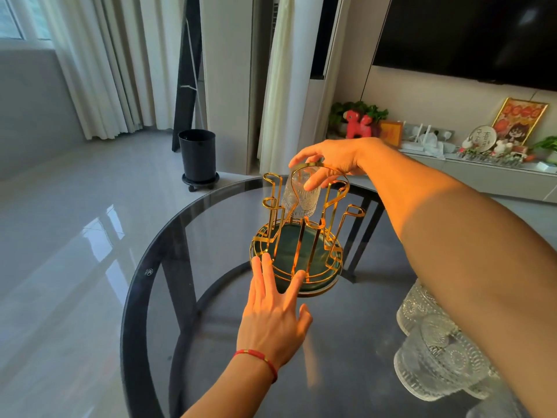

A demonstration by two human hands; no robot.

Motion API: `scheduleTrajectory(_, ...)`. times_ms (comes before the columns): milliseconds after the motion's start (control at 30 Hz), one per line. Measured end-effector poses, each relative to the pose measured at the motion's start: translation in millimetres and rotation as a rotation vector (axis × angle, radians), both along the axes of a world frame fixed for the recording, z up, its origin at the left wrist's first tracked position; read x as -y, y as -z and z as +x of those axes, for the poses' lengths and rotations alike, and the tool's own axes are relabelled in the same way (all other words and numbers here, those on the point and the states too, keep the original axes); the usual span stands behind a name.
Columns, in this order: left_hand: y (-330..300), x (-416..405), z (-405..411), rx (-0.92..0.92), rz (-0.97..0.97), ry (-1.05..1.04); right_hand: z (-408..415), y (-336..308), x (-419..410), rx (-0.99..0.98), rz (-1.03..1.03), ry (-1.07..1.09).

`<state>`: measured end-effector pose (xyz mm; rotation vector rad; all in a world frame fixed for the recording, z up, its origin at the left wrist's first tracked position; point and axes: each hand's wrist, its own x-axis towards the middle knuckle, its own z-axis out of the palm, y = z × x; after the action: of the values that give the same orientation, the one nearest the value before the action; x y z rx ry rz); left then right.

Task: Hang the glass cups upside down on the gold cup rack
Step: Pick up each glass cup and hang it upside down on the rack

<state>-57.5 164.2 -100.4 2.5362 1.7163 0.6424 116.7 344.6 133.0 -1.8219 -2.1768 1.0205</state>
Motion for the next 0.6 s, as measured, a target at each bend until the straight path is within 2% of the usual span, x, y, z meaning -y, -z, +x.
scheduleTrajectory(100,1,-1,0,-0.009,-0.011,-0.001,3,6,3,-0.119,-0.014,0.053)
scheduleTrajectory(167,1,-2,0,-0.015,-0.012,0.002,8,13,7,-0.252,0.048,0.148)
scheduleTrajectory(300,1,-3,0,-0.032,0.003,0.01,23,24,35,-0.427,0.389,0.438)
scheduleTrajectory(400,-5,-3,1,-0.084,-0.047,0.0,37,29,76,-0.363,0.599,0.581)
scheduleTrajectory(467,-13,1,2,-0.089,-0.086,-0.017,42,33,115,-0.304,0.656,0.606)
scheduleTrajectory(600,-39,20,13,0.068,0.006,-0.031,43,49,202,-0.195,0.712,0.625)
